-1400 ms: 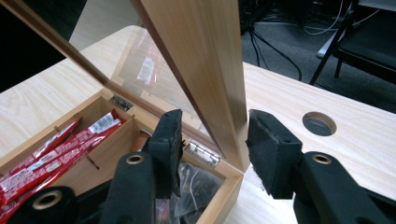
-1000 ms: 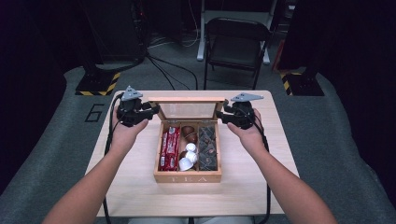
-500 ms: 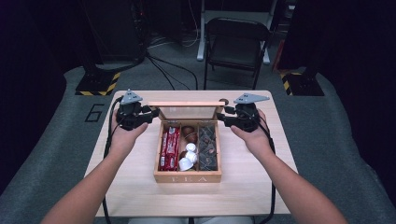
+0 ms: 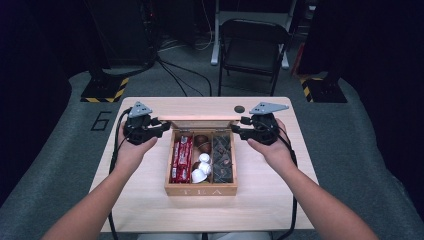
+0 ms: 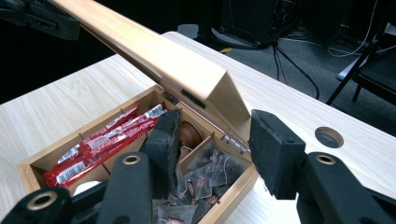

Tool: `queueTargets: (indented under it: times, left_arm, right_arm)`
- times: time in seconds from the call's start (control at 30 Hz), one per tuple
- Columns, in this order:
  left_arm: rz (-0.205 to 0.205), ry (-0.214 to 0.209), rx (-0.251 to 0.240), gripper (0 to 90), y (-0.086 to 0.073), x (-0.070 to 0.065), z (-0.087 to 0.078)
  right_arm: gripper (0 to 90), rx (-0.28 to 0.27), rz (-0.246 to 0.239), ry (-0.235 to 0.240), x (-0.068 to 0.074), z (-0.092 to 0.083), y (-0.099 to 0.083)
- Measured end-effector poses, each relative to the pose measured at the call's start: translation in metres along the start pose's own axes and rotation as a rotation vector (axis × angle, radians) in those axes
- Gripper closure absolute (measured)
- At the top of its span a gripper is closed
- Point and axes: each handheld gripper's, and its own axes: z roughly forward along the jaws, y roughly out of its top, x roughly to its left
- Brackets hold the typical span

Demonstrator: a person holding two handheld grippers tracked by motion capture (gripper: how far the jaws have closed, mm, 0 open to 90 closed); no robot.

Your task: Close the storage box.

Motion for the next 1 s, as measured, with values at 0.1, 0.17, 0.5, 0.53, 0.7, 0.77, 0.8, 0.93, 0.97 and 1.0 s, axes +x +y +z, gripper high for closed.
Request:
queueTargets:
  times: [0.1,0.17,0.5,0.53,0.7,0.77,0.8,0.93,0.97,1.0]
  left_arm:
    - [0.005,-0.007,0.004,60.3,-0.004,-0.002,-0.002]
    - [0.007,-0.010,0.004,60.2,-0.005,-0.002,-0.002]
    - [0.005,-0.026,0.007,59.3,-0.018,-0.007,-0.006]
    - [0.011,-0.030,0.013,59.3,-0.019,-0.007,-0.006]
    - [0.008,-0.040,0.017,58.7,-0.026,-0.010,-0.009]
    - [0.010,-0.043,0.022,58.2,-0.028,-0.011,-0.010]
    - [0.008,-0.049,0.017,58.3,-0.031,-0.012,-0.012]
    - [0.001,-0.060,0.007,58.3,-0.037,-0.015,-0.018]
    - [0.001,-0.060,0.007,58.3,-0.037,-0.015,-0.018]
    - [0.011,-0.060,0.010,58.4,-0.038,-0.015,-0.019]
  right_arm:
    - [53.0,-0.004,-0.019,0.005,0.004,-0.003,0.000]
    - [53.0,0.002,-0.027,0.004,0.006,-0.005,0.000]
    - [53.2,0.014,-0.038,0.016,0.014,-0.010,-0.007]
    - [53.2,0.012,-0.042,0.017,0.014,-0.010,-0.009]
    - [53.3,0.005,-0.035,0.024,0.017,-0.011,-0.019]
    - [53.5,0.004,-0.030,0.022,0.018,-0.011,-0.021]
    - [53.3,0.010,-0.039,0.032,0.019,-0.011,-0.025]
    - [53.1,0.007,-0.042,0.025,0.023,-0.012,-0.032]
    - [53.1,0.007,-0.042,0.025,0.023,-0.012,-0.032]
    - [52.9,0.004,-0.031,0.027,0.025,-0.012,-0.035]
